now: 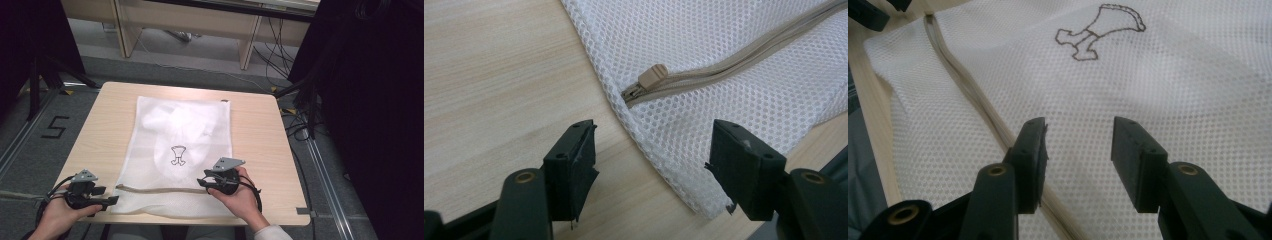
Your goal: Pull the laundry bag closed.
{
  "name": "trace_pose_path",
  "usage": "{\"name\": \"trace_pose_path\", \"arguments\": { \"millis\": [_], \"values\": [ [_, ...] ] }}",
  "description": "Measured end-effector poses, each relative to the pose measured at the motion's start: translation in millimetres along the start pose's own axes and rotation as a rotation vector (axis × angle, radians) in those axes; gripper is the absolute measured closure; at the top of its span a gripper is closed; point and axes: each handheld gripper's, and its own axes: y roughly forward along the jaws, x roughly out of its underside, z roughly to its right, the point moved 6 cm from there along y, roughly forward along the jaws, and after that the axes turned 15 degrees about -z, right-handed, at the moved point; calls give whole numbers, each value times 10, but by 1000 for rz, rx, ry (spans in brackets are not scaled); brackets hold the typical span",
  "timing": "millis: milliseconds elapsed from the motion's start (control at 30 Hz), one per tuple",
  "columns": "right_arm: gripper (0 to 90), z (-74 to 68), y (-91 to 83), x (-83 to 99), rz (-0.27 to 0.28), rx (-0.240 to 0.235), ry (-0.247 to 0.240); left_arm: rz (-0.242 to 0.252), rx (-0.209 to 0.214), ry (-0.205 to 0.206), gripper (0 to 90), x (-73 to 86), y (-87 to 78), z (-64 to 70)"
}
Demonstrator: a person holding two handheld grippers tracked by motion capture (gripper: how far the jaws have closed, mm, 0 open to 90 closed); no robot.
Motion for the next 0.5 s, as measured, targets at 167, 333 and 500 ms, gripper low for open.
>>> {"name": "trace_pose_path", "arguments": {
  "millis": [167,333,500],
  "values": [
    [592,-74,50,-112,-6,-15,-35,11,0,-25,345,-9,14,16],
    [621,-183,136,-261,-16,-31,-71,-8,5,5,345,3,1,12],
    [642,-290,222,-429,-27,-54,-115,-32,11,11,345,15,-10,13]
  ]
}}
